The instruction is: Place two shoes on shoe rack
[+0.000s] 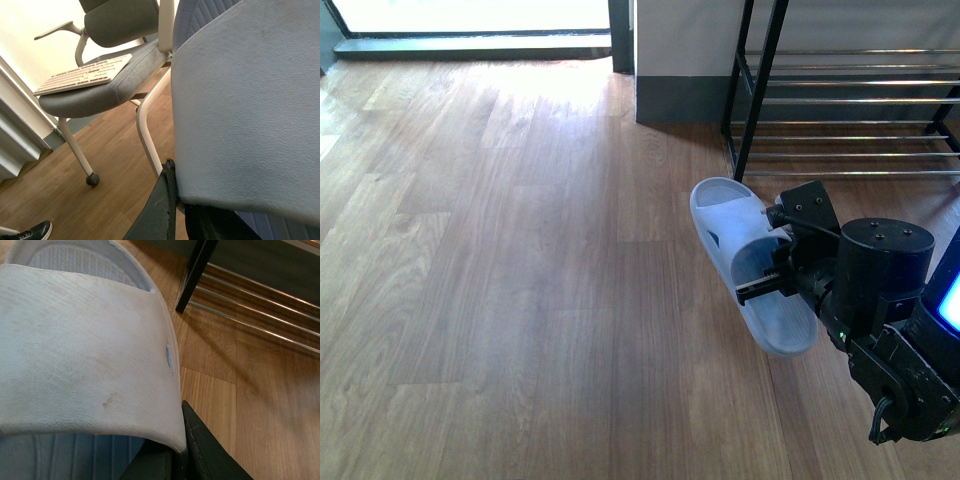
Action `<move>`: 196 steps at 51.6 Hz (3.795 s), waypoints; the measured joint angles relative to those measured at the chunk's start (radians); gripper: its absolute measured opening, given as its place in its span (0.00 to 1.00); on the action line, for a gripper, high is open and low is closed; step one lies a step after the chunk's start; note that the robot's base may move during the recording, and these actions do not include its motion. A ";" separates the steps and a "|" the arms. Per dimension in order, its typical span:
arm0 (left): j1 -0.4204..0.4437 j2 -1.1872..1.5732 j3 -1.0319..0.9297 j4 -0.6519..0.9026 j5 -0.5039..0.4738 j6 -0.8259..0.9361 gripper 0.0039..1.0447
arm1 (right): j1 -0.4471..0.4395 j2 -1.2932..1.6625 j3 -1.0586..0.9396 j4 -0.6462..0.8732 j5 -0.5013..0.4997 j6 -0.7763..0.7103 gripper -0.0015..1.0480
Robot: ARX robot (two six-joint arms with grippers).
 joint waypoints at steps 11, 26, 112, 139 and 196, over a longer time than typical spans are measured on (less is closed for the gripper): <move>0.000 0.000 0.000 0.000 0.000 0.000 0.02 | 0.000 0.000 0.000 0.000 0.000 0.000 0.02; 0.000 0.000 0.000 0.000 0.000 0.000 0.02 | 0.000 0.000 0.000 0.000 0.000 0.000 0.02; 0.000 0.000 0.000 0.000 -0.002 0.001 0.02 | 0.469 -2.182 -0.333 -1.988 0.338 0.000 0.02; 0.000 0.000 0.000 0.000 0.002 0.001 0.02 | 0.468 -2.189 -0.333 -1.988 0.338 0.000 0.02; 0.000 0.000 0.000 0.000 0.000 0.003 0.02 | 0.470 -2.183 -0.334 -1.988 0.338 0.000 0.02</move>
